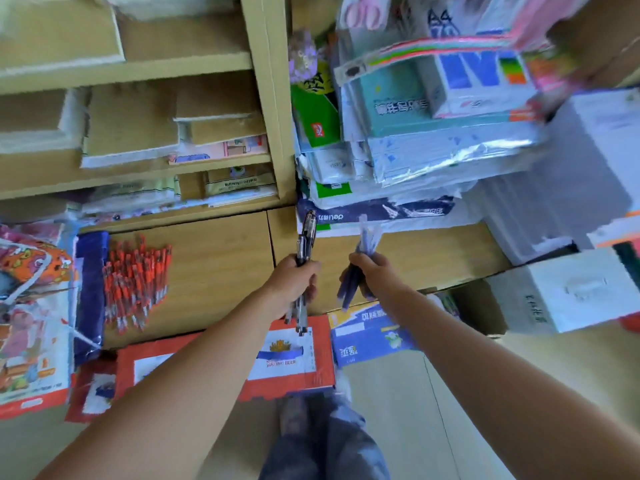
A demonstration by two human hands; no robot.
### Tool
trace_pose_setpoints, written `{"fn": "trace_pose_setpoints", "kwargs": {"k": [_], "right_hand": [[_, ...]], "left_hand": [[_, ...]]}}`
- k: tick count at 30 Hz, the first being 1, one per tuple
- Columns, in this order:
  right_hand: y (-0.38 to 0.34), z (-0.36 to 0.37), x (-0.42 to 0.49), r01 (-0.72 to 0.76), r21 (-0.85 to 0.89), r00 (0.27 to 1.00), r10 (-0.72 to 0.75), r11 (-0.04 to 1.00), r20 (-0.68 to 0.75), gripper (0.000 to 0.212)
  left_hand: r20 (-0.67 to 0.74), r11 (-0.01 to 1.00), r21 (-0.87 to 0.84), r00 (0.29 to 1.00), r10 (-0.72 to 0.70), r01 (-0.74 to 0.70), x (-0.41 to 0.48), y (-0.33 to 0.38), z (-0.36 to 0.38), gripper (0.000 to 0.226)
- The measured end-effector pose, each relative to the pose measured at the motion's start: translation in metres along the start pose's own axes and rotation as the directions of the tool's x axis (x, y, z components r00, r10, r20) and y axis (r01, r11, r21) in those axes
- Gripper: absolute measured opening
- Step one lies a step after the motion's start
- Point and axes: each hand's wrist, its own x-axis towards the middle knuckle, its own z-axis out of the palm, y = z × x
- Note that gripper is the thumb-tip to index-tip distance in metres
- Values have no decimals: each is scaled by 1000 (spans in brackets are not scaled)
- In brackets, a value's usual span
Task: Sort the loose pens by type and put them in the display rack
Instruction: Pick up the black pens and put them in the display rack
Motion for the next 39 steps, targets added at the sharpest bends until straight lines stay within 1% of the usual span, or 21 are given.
{"fn": "trace_pose_setpoints", "kwargs": {"k": [2, 6, 9, 11, 13, 16, 20, 23, 25, 27, 30, 34, 36, 39], "right_hand": [[-1, -23, -18, 11, 27, 998, -9, 1000, -63, 28], [-1, -76, -53, 21, 92, 990, -8, 996, -140, 36], [-6, -126, -80, 21, 132, 986, 2, 991, -170, 27], [-14, -163, -97, 29, 127, 986, -8, 991, -168, 29], [-19, -202, -110, 33, 109, 980, -11, 994, -199, 34], [-23, -267, -120, 45, 50, 973, -33, 998, -227, 33], [-23, -354, -123, 42, 13, 947, -36, 999, -320, 29], [-29, -406, -125, 28, 14, 929, -21, 999, -369, 30], [-31, -435, -121, 27, 16, 923, -19, 1000, -385, 29], [-34, -461, -116, 26, 26, 909, -13, 999, -417, 29], [-46, -496, -108, 40, 67, 894, -6, 997, -447, 30], [-60, -540, -85, 44, 89, 883, 3, 995, -469, 27], [-68, -563, -73, 34, 107, 873, 23, 994, -487, 26], [-83, -597, -62, 29, 104, 832, 33, 994, -554, 25]], "left_hand": [[30, 999, 54, 1000, 7, -8, -16, 13, 21, 31], [73, 988, 152, 997, 20, -31, -44, 41, 72, 33], [121, 976, 213, 992, 19, -44, -58, 64, 122, 27], [146, 976, 210, 989, 23, -53, -63, 79, 160, 15], [166, 980, 193, 986, 16, -49, -64, 95, 201, 7], [187, 981, 188, 982, 19, -55, -64, 121, 268, 8], [183, 975, 213, 983, 26, -66, -59, 148, 354, 27], [213, 955, 276, 976, 45, -105, -58, 167, 406, 18], [238, 951, 282, 970, 56, -124, -60, 182, 435, 19], [244, 946, 296, 968, 57, -131, -49, 193, 460, 13], [253, 951, 281, 966, 58, -131, -26, 211, 489, 10], [301, 945, 288, 952, 62, -153, -4, 243, 528, 16], [339, 954, 259, 939, 55, -150, 9, 260, 546, 18], [404, 975, 191, 915, 28, -115, 30, 286, 572, 17]]}}
